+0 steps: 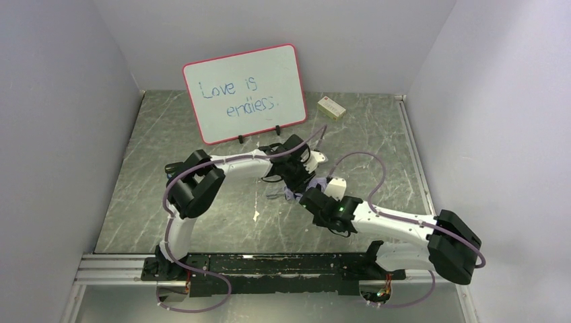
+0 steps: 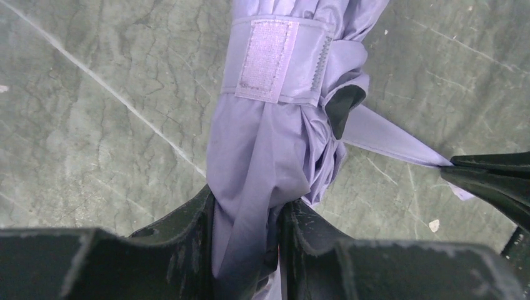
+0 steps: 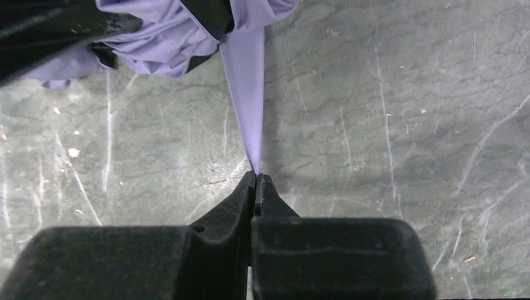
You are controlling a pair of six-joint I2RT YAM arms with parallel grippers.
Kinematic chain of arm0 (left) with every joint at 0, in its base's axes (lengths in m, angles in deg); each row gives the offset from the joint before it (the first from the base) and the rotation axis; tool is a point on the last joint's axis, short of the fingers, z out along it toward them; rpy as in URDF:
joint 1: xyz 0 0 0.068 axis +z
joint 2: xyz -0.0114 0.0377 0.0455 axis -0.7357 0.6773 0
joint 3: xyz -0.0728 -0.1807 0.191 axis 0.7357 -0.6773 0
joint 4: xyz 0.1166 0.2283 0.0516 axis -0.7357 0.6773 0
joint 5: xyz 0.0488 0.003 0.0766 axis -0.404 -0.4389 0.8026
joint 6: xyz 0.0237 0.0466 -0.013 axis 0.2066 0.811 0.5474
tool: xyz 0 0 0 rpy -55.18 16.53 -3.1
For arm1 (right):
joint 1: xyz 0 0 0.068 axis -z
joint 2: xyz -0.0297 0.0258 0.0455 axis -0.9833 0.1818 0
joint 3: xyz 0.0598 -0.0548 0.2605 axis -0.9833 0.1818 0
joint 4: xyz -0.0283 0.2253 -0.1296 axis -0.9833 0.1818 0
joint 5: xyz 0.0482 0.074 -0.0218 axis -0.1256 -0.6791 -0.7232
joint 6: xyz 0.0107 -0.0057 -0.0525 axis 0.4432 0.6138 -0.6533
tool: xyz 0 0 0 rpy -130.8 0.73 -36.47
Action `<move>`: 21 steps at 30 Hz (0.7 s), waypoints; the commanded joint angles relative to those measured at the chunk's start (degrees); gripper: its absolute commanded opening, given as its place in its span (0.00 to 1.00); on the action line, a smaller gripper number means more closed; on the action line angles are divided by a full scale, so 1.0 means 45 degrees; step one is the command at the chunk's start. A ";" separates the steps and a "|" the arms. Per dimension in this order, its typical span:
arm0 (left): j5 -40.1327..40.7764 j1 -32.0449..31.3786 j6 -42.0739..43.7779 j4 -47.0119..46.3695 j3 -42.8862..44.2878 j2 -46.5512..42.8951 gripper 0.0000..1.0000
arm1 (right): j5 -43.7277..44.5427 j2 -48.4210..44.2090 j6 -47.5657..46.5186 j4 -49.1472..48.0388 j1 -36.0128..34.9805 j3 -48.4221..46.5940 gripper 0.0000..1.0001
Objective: Put away the umbrella
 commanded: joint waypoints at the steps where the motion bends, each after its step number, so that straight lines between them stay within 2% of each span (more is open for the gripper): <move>1: 0.5067 0.0132 0.0173 0.0199 -0.1314 0.0629 0.05 | -0.0534 -0.0466 0.0668 0.1223 -0.0469 0.0148 0.00; 5: 0.5659 -0.0233 -0.0316 -0.0112 -0.2103 0.0234 0.05 | 0.0323 -0.0701 0.1432 0.0599 -0.0347 0.0703 0.00; 11: 0.6444 -0.0655 -0.1060 -0.0639 -0.3187 -0.0187 0.05 | 0.0327 -0.2092 0.2024 0.0580 -0.0258 0.1592 0.01; 18: 0.6385 -0.1017 -0.1230 -0.0922 -0.3502 -0.0018 0.05 | -0.0528 -0.5124 0.3455 -0.0282 -0.0289 0.2644 0.35; 21: 0.6474 -0.1035 -0.1384 -0.0933 -0.3565 0.0020 0.05 | -0.0520 -0.5882 0.4812 -0.0101 -0.0280 0.2910 0.44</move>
